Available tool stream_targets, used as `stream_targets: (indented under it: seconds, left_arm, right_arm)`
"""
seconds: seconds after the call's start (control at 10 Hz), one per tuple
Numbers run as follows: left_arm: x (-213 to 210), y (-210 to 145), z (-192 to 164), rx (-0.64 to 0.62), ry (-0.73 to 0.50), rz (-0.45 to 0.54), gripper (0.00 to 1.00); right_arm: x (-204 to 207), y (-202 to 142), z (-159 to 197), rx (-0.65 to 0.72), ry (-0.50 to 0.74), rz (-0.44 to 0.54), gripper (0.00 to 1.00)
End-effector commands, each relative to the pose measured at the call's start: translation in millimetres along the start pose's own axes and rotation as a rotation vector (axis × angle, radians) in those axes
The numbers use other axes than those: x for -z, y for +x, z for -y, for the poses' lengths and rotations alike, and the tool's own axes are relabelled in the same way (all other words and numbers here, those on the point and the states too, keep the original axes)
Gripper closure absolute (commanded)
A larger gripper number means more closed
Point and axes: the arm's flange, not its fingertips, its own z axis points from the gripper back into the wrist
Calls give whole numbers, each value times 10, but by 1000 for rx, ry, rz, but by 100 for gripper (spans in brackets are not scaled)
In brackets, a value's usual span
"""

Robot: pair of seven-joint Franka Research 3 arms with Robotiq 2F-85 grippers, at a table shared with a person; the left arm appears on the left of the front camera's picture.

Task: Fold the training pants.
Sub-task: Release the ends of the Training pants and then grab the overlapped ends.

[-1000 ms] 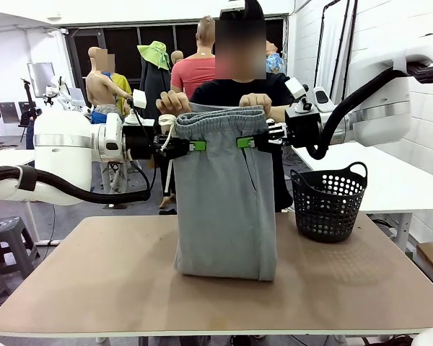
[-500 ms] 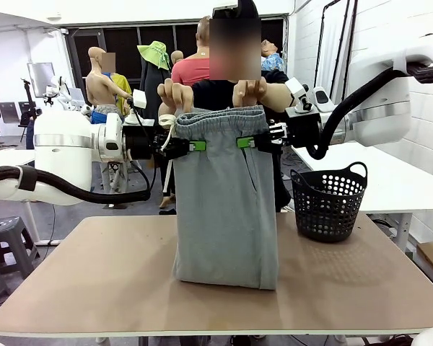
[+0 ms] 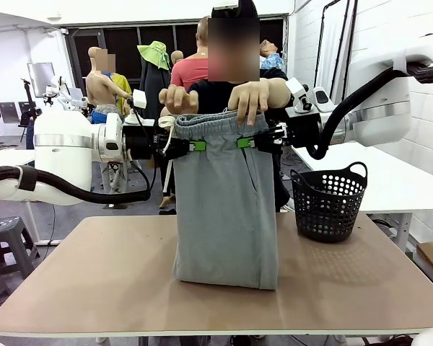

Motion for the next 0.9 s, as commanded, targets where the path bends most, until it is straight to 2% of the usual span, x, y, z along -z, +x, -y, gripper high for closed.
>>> stream_targets:
  seconds: [0.0, 0.8]
  left_arm:
    - [0, 29, 0, -7, -1, 5, 100]
    - [0, 29, 0, -7, -1, 5, 100]
  right_arm:
    - [3, 13, -2, 9, -12, 26, 100]
    - [3, 13, -2, 9, -12, 26, 100]
